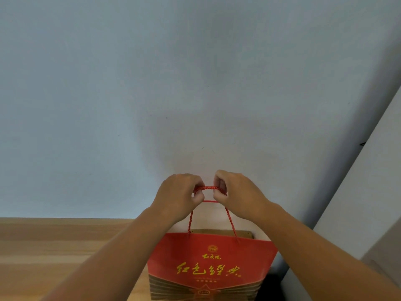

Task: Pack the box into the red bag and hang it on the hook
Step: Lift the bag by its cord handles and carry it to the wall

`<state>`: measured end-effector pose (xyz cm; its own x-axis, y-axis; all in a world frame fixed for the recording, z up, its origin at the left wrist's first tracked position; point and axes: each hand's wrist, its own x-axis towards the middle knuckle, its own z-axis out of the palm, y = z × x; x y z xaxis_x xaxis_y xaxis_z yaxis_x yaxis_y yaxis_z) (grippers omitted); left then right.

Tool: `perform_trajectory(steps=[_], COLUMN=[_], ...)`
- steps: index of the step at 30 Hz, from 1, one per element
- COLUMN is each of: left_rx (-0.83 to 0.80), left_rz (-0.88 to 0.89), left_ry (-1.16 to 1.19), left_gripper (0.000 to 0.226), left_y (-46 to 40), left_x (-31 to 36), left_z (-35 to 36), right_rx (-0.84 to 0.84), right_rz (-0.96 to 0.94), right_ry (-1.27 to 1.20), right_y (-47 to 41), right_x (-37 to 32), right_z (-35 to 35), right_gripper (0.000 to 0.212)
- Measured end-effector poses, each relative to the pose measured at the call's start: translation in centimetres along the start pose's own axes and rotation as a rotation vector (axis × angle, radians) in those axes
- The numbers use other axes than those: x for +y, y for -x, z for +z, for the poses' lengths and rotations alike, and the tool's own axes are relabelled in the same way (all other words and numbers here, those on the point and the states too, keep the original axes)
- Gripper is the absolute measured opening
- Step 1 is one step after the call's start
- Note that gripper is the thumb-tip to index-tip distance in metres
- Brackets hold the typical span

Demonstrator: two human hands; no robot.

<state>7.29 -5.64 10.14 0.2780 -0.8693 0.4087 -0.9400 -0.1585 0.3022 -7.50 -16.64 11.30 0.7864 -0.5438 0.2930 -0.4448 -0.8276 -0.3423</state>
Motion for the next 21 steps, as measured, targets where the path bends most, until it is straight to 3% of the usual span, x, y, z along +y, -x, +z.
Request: perform_trajectory(steps=[10, 21], left_rx=[0.049, 0.197], left_rz=[0.006, -0.294], left_ry=[0.034, -0.054], left_gripper=[0.019, 0.017], left_y=[1.5, 9.3], left_x=[-1.8, -3.3], left_z=[-1.0, -5.0], right_rx=[0.017, -0.061], right_rz=[-0.019, -0.290], right_ry=[-0.086, -0.268], right_y=[-0.1, -1.4], right_x=[-1.4, -7.5], right_z=[1.3, 4.0], right_gripper=[0.004, 0.009])
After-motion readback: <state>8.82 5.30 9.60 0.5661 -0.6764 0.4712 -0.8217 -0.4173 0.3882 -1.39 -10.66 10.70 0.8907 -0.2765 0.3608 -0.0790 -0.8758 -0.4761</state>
